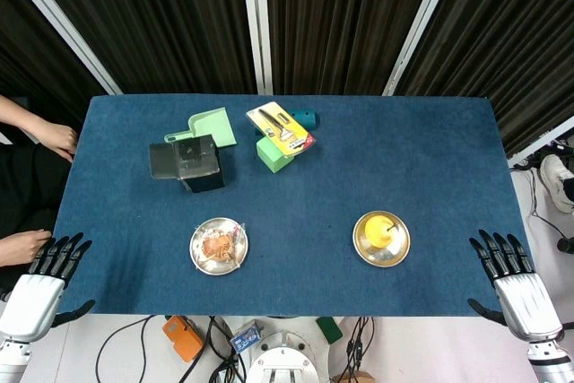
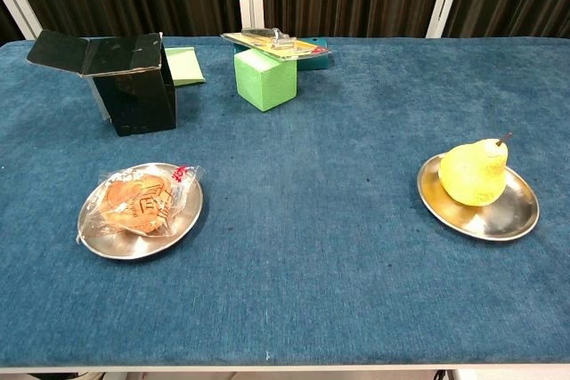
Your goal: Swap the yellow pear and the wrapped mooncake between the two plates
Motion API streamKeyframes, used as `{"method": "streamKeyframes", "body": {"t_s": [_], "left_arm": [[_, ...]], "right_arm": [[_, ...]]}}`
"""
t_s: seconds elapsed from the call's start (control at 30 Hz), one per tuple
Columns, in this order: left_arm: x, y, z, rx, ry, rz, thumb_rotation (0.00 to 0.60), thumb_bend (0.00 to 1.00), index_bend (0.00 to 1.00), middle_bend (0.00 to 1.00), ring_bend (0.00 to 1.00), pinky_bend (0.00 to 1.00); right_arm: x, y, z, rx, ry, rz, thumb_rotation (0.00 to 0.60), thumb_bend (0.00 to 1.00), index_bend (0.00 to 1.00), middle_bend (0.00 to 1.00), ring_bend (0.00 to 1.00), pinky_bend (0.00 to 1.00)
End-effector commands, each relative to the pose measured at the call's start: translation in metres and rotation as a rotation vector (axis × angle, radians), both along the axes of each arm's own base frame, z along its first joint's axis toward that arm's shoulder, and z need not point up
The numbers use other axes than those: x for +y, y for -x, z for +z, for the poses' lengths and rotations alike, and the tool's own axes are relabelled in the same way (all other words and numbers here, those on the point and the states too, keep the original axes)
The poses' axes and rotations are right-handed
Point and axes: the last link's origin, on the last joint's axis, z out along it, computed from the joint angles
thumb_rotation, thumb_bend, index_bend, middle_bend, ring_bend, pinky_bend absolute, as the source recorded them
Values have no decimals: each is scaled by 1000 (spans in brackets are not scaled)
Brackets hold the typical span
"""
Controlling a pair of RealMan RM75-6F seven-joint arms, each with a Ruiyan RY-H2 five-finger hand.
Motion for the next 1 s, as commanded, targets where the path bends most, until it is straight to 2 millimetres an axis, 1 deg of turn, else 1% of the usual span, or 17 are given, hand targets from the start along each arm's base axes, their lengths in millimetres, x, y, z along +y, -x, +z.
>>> {"method": "streamKeyframes", "body": {"t_s": [0.03,0.13,0.23,0.33,0.37,0.43,0.47,0.57,0.67,0.77,0.83,0.93,1.0], "left_arm": [[1,0,0,-1,-1,2,600,92,54,0,0,30],[2,0,0,-1,-1,6,600,92,54,0,0,30],[3,0,0,-1,-2,5,600,92,54,0,0,30],[4,0,-1,0,2,6,600,92,54,0,0,30],[6,1,-1,-1,4,10,600,92,54,0,0,30],[9,2,-1,0,4,21,600,92,54,0,0,30],[12,3,-1,1,1,31,600,92,54,0,0,30],[19,5,-1,4,-7,50,600,92,54,0,0,30],[22,6,-1,5,-8,61,600,92,54,0,0,30],[23,7,-1,5,-9,71,600,92,54,0,0,30],[23,8,-1,6,-10,75,600,92,54,0,0,30],[22,8,-1,7,-12,77,600,92,54,0,0,30],[22,7,-1,6,-11,75,600,92,54,0,0,30]], "right_arm": [[-2,0,-1,2,0,-3,553,228,0,0,0,0],[-7,0,-4,3,-6,3,553,229,0,0,0,0],[-17,-4,-9,-5,-23,15,553,229,0,0,0,0],[-44,-13,-16,-3,-83,28,553,228,0,0,0,0],[-58,-19,-19,-5,-106,28,553,228,0,0,0,0],[-80,-30,-24,8,-137,35,553,228,0,0,0,0],[-94,-38,-28,25,-159,41,553,228,0,0,0,0],[-126,-55,-43,57,-217,39,553,228,0,0,0,0],[-147,-66,-60,87,-259,35,552,228,0,0,0,1],[-159,-69,-75,102,-301,23,553,229,0,0,0,20],[-161,-69,-82,118,-317,21,552,228,0,3,3,50],[-162,-68,-92,120,-331,25,551,229,4,64,41,125],[-162,-66,-97,123,-344,27,552,229,38,111,70,154]]}}
